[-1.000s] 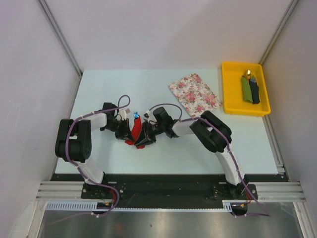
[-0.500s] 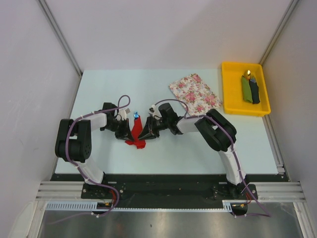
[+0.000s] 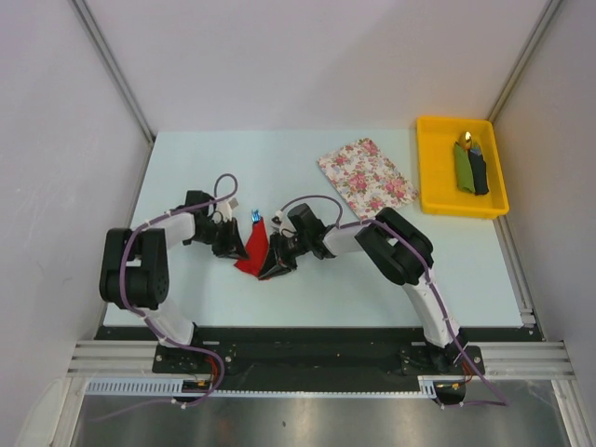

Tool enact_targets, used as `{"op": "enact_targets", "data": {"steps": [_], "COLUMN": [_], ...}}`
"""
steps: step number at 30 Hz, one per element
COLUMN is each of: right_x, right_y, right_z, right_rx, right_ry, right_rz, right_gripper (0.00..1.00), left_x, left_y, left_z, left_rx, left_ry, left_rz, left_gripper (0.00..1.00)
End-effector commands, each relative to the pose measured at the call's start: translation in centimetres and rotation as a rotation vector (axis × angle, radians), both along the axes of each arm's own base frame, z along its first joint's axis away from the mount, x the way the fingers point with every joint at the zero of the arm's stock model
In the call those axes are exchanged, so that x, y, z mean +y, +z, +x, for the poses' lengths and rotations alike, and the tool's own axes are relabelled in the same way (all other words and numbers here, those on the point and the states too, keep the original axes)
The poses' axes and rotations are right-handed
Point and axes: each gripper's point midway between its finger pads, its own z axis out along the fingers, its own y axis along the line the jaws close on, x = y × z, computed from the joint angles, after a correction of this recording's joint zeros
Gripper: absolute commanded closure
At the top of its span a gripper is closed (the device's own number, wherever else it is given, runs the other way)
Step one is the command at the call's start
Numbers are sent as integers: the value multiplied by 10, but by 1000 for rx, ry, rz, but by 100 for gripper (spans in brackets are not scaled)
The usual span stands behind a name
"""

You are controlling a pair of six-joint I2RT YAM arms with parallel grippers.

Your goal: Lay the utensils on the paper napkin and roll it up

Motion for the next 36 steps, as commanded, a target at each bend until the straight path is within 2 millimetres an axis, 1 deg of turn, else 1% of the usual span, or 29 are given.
{"op": "enact_targets", "data": {"steps": [1,3,5,6,8,9,11,12,14,17,18,21,24,26,28,30,32,34,36], "right_x": [-8,-7,-6,-6,-5,-5,-5,-4,-4,-5,-5,-5,-4,-1,4,9,12,14,14], "right_y": [-30,-26,-25,-24,-24,-25,-23,-23,-19,-15,-14,-14,-11,-1,14,38,53,63,64], "right_z": [8,8,10,9,10,10,10,10,11,12,13,14,17,18,24,32,37,45,50], "right_rx": [-1,-6,-5,-5,-6,-5,-5,-7,-14,-26,-26,-21,-24,-37,-68,-110,-130,-140,-143], "right_ry": [-31,-32,-35,-33,-35,-35,-33,-34,-33,-34,-36,-41,-43,-40,-41,-44,-52,-71,-86], "right_rz": [-77,-72,-68,-65,-65,-66,-61,-61,-55,-54,-54,-56,-41,-16,20,66,91,100,94], "right_gripper": [79,79,78,79,79,78,79,79,78,78,77,77,77,77,75,73,73,72,72], "left_x": [-11,-19,-26,-32,-38,-41,-42,-40,-35,-21,-14,-2,1,1,2,3,5,6,6], "left_y": [45,59,63,63,61,56,46,36,22,3,-2,-13,-20,-20,-20,-21,-22,-22,-20], "left_z": [29,33,36,35,34,34,32,30,27,24,23,20,15,15,14,15,14,14,13], "left_rx": [-191,-221,-231,-228,-218,-211,-188,-159,-125,-73,-57,-37,-18,-25,-25,-28,-24,-20,-23], "left_ry": [4,-4,-6,-11,-14,-11,-5,3,14,58,72,90,85,81,80,76,75,76,78], "left_rz": [-111,-160,-191,-214,-233,-237,-231,-222,-196,-142,-122,-73,-50,-49,-47,-41,-25,-18,-21], "left_gripper": [87,84,83,83,82,82,82,82,84,89,89,92,93,94,94,94,94,95,95]}}
